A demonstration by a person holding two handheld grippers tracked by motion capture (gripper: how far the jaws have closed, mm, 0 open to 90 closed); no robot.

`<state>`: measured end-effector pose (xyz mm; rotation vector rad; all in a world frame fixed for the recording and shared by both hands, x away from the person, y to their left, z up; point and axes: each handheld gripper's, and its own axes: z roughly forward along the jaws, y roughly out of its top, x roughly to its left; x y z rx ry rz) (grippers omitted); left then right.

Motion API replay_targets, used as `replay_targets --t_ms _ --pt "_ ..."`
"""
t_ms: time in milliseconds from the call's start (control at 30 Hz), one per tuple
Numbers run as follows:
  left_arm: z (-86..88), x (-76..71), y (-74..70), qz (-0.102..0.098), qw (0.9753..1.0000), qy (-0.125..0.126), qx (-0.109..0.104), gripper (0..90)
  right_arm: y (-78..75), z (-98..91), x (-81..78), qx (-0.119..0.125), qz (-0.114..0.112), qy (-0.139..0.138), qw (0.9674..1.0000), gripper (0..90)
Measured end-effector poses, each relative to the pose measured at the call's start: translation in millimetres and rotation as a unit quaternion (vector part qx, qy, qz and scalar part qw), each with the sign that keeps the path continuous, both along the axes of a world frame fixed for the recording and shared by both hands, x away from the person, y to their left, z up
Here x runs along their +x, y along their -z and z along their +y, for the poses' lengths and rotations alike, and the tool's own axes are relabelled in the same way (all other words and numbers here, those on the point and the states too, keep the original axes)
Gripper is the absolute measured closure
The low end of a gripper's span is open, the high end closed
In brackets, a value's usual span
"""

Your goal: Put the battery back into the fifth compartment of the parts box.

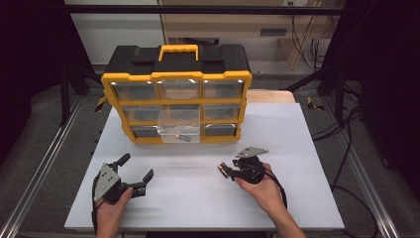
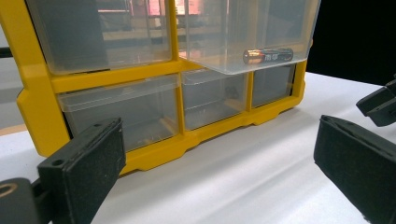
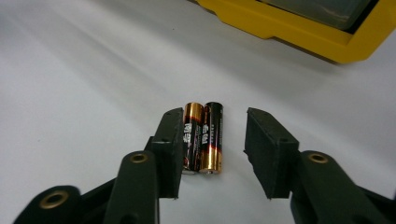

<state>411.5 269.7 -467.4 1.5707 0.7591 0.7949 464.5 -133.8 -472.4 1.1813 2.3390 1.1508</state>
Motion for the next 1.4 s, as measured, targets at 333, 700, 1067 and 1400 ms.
replay_targets --t_ms 333,700,1067,1400 --pt "0.2 0.4 -0.1 0.0 1.0 0.0 -0.001 2.1 4.0 3.6 5.1 -0.009 0.0 0.005 0.9999 69.8" --pt "-0.1 0.4 0.0 0.0 1.0 0.0 0.0 2.1 9.0 7.2 7.8 -0.018 0.017 -0.006 0.9997 75.7" --pt "-0.2 0.5 0.0 0.0 1.0 0.001 0.0 2.1 19.5 7.1 15.9 -0.03 0.033 0.01 0.9989 76.1" --pt "-0.1 0.5 0.1 0.001 1.0 0.001 0.002 2.1 20.1 7.6 16.2 -0.036 0.017 0.018 0.999 76.9"
